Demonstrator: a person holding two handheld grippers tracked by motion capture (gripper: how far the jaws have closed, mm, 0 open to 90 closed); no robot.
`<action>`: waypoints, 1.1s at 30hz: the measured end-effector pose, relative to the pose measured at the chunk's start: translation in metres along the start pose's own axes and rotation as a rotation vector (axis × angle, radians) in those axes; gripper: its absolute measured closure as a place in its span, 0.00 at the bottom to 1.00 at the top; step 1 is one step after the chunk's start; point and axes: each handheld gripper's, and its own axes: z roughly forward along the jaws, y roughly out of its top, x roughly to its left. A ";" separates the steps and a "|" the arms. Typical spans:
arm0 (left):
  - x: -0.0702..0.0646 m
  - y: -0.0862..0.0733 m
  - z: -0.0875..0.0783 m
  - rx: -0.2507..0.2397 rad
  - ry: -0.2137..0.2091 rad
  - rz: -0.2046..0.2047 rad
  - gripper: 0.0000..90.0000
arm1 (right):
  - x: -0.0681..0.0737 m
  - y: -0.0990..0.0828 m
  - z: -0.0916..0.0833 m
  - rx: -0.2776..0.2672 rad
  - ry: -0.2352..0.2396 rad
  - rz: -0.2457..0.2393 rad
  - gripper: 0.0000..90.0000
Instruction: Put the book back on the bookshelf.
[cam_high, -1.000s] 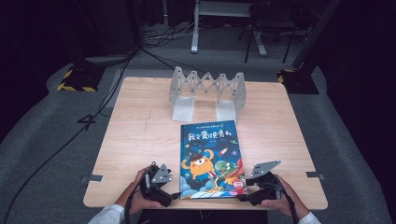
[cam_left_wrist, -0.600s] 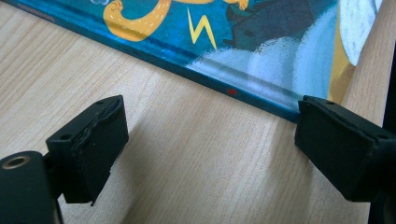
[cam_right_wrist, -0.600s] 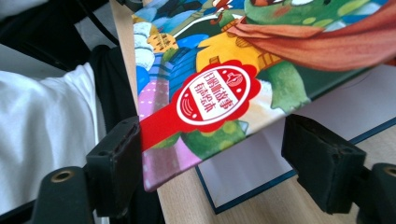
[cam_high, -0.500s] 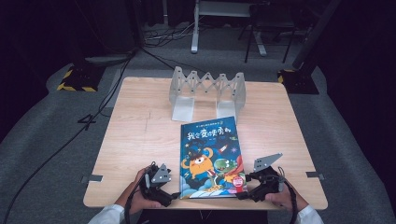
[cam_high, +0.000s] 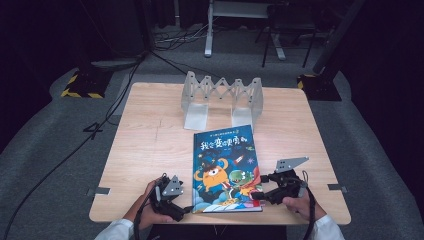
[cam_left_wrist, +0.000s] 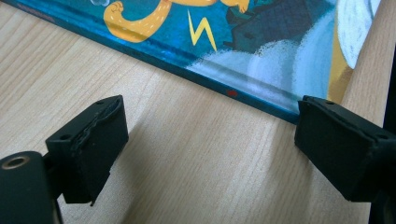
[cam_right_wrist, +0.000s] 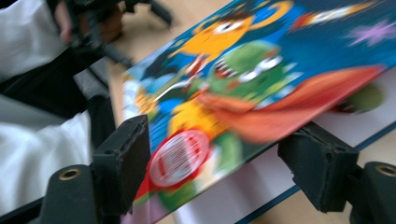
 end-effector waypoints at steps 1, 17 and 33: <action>0.000 0.000 0.000 0.000 0.000 0.000 0.11 | -0.003 0.003 0.001 -0.010 0.004 0.007 0.30; 0.002 -0.001 -0.002 -0.008 0.007 -0.011 0.16 | -0.020 0.041 0.024 -0.102 0.033 -0.106 0.51; 0.010 0.026 0.000 -0.055 -0.067 -0.061 0.18 | 0.026 0.032 -0.004 -0.225 -0.189 -0.344 0.52</action>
